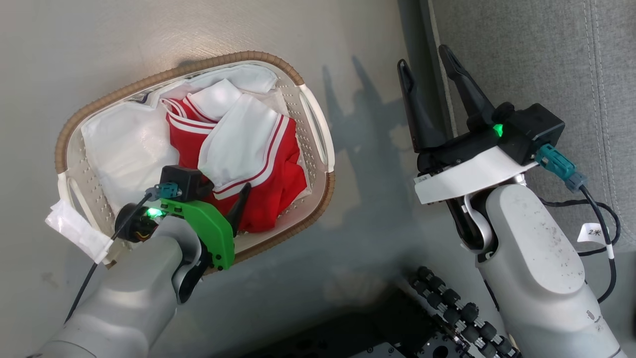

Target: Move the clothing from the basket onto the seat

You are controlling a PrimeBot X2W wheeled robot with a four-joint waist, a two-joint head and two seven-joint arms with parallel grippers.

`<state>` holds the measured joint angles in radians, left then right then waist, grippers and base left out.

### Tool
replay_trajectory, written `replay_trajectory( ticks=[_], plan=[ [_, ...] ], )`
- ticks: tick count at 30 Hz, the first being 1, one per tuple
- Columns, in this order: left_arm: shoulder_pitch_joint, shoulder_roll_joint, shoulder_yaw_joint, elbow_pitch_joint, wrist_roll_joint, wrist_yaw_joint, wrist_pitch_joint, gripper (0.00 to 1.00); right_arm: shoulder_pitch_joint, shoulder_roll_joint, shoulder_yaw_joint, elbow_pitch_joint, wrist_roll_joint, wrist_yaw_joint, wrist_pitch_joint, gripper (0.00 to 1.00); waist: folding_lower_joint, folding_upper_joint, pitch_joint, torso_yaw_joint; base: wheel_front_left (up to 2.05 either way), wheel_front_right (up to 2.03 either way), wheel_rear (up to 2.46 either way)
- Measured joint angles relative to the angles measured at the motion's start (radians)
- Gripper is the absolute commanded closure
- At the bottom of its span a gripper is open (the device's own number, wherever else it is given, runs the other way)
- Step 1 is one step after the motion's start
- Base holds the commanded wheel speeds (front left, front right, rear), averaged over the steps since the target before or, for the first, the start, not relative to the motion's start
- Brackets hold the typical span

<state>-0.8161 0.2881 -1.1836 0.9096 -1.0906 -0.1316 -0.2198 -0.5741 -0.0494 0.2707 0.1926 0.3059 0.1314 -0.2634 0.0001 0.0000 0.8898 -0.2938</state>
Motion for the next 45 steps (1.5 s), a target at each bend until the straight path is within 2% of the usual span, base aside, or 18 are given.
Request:
replay_trajectory(
  ticks=[6, 12, 17, 34, 35, 36, 37, 42, 45],
  plan=[
    [-0.033, 0.005, -0.058, 0.01, -0.018, 0.0, -0.002, 0.0, 0.0, 0.0, 0.008, -0.004, 0.005, 0.0, 0.0, 0.0, 0.0, 0.0, 0.01, -0.009, 0.0, 0.0, 0.0],
    [-0.07, -0.007, -0.082, 0.082, 0.03, 0.0, -0.016, 0.0, 0.0, 0.0, 0.016, -0.011, 0.016, 0.0, 0.0, 0.0, 0.0, 0.0, 0.024, -0.017, 0.0, 0.0, 0.0],
    [-0.079, -0.025, -0.091, 0.089, 0.049, 0.0, -0.02, 0.0, 0.0, 0.0, 0.023, -0.013, 0.029, 0.0, 0.0, 0.0, 0.0, 0.0, 0.037, -0.022, 0.0, 0.0, 0.0],
    [-0.126, -0.053, -0.098, 0.16, 0.299, 0.0, -0.019, 0.0, -0.009, 0.0, 0.037, -0.019, 0.045, 0.0, 0.0, 0.0, 0.0, 0.0, 0.074, -0.034, 0.0, 0.0, 0.0],
    [-0.126, -0.054, -0.098, 0.162, 0.303, 0.0, -0.019, 0.47, -0.009, 0.0, 0.037, -0.019, 0.046, 0.0, 0.0, 0.0, -0.0001, 0.0, 0.075, -0.035, 0.0, 0.0, 0.0],
    [-0.126, -0.055, -0.098, 0.163, 0.303, 0.0, -0.017, 0.68, -0.009, 0.0, 0.037, -0.019, 0.047, 0.0, 0.0, 0.0, 0.0, 0.0, 0.075, -0.035, 0.0, 0.0, 0.0],
    [-0.126, -0.055, -0.098, 0.161, 0.314, 0.0, -0.016, 1.0, -0.009, 0.0, 0.037, -0.018, 0.048, 0.0, 0.0, 0.0, 0.0, 0.0, 0.075, -0.036, 0.0, 0.0, 0.0],
    [-0.126, -0.052, -0.098, 0.154, 0.32, 0.0, -0.022, 1.0, -0.009, 0.0, 0.031, -0.009, 0.054, 0.0, 0.0, 0.0, 0.0, 0.0, 0.067, -0.033, 0.0, 0.0, 0.0],
    [-0.124, -0.052, -0.098, 0.134, 0.289, 0.0, -0.029, 1.0, -0.009, 0.0, 0.022, 0.004, 0.053, 0.0, 0.0, 0.0, 0.0, 0.0, 0.053, -0.029, 0.0, 0.0, 0.0]
  ],
)
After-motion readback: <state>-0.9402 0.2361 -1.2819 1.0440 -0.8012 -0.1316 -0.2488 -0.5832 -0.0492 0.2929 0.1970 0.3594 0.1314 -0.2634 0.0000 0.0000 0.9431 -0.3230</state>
